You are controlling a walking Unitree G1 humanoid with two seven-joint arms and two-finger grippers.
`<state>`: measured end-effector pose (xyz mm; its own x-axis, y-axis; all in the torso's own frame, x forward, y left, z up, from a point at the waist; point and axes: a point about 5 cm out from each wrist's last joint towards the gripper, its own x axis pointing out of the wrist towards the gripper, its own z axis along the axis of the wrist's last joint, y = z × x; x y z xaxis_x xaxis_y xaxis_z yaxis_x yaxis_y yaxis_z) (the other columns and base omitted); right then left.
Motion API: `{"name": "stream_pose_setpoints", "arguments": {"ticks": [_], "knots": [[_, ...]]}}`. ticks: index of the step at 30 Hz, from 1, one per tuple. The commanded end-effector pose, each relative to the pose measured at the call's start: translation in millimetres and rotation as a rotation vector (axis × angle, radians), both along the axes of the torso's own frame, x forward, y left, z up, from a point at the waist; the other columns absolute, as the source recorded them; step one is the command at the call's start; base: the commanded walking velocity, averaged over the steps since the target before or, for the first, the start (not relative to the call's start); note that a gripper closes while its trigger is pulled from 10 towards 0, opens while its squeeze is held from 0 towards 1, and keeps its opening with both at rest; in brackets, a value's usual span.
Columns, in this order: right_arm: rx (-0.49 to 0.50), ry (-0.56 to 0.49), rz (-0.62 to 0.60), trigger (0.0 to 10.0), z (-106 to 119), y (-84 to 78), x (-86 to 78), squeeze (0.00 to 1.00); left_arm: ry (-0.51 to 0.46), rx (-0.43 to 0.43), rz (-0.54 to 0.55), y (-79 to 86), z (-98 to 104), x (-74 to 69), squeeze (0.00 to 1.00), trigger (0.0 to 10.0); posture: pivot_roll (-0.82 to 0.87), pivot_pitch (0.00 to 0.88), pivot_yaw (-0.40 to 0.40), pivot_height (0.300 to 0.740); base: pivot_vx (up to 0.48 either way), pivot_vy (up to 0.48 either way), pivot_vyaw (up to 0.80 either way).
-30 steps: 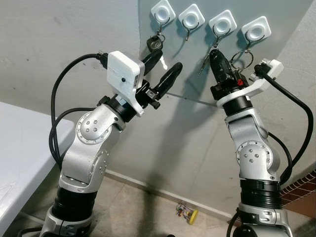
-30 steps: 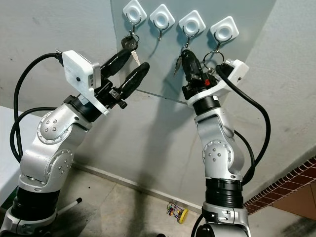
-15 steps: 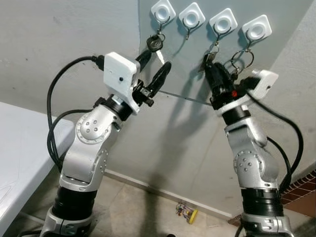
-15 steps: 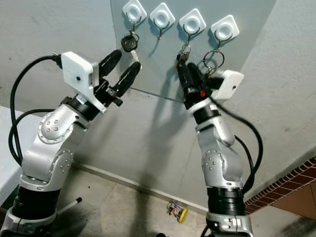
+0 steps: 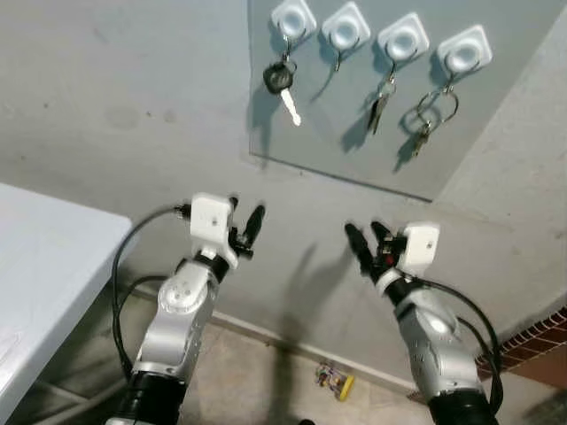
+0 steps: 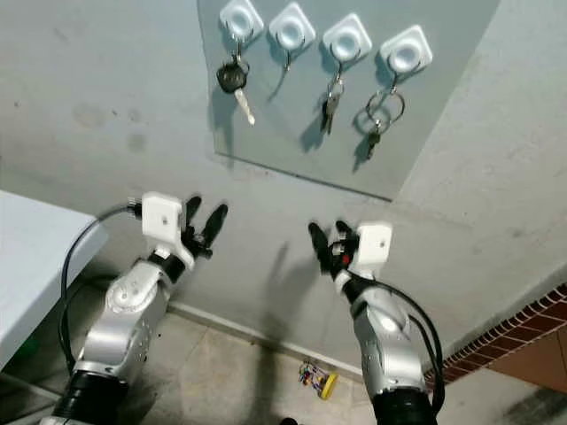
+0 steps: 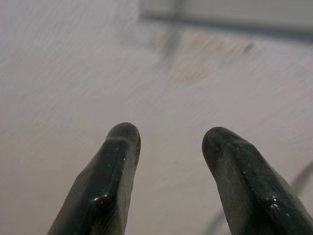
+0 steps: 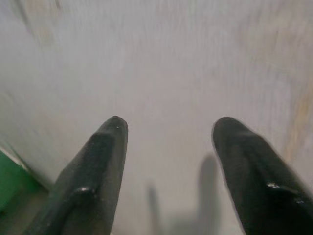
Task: Hang keys on a hook
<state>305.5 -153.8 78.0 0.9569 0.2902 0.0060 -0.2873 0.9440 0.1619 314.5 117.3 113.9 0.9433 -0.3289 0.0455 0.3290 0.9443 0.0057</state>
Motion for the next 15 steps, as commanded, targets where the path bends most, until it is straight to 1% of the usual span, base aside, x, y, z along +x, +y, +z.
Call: {"name": "stream_pose_setpoints", "arguments": {"ticks": [1, 4, 7, 8, 9, 10, 11, 12, 13, 15], "knots": [[-0.043, 0.058, -0.009, 10.0, -19, -2.3, -8.0, 1.0, 0.034, 0.009, 0.019, 3.5, -14, -2.0, 0.0, 10.0, 0.0, 0.091, -0.033, 0.74, 0.0, 0.0, 0.0], [-0.068, 0.087, -0.021, 10.0, -33, -4.6, -14.2, 1.0, 0.055, -0.021, 0.038, 6.5, -23, -2.8, 0.0, 10.0, 0.0, 0.089, -0.032, 0.74, 0.0, 0.0, 0.0], [-0.055, 0.077, -0.023, 10.0, -35, -4.1, -15.9, 1.0, 0.036, -0.021, 0.041, 7.3, -24, -2.9, 0.0, 10.0, 0.0, 0.086, -0.027, 0.74, 0.0, 0.0, 0.0], [-0.045, 0.038, -0.029, 10.0, -27, -3.6, -13.9, 0.99, 0.011, -0.076, 0.031, 7.4, -18, -3.5, 0.0, 10.0, 0.0, 0.086, -0.027, 0.74, 0.0, 0.0, 0.0], [-0.035, 0.006, -0.034, 10.0, -21, -2.2, -11.9, 0.0, 0.007, -0.122, 0.026, 8.5, -16, -3.7, 0.0, 10.0, 0.0, 0.08, -0.024, 0.74, 0.0, 0.0, 0.0], [-0.035, 0.006, -0.034, 10.0, -21, -2.2, -11.9, 0.0, 0.007, -0.122, 0.026, 8.5, -16, -3.7, 0.0, 10.0, 0.0, 0.08, -0.024, 0.74, 0.0, 0.0, 0.0], [-0.027, -0.016, -0.035, 10.0, -17, -0.8, -11.0, 0.0, 0.005, -0.145, 0.022, 9.3, -16, -4.8, 0.0, 10.0, 0.0, 0.08, -0.024, 0.74, 0.0, 0.0, 0.0], [-0.022, -0.022, -0.037, 10.0, -16, -0.2, -12.1, 0.0, 0.02, -0.15, 0.022, 9.7, -21, -6.8, 0.0, 10.0, 0.0, 0.075, -0.027, 0.74, 0.0, 0.0, 0.0], [-0.022, -0.022, -0.037, 10.0, -16, -0.2, -12.1, 0.0, 0.02, -0.15, 0.022, 9.7, -21, -6.8, 0.0, 10.0, 0.0, 0.075, -0.027, 0.74, 0.0, 0.0, 0.0], [-0.026, -0.009, -0.041, 10.0, -21, 0.1, -14.6, 0.0, 0.05, -0.122, 0.03, 10.1, -30, -8.2, 0.0, 10.0, 0.0, 0.071, -0.026, 0.74, 0.0, 0.0, 0.0]]}}
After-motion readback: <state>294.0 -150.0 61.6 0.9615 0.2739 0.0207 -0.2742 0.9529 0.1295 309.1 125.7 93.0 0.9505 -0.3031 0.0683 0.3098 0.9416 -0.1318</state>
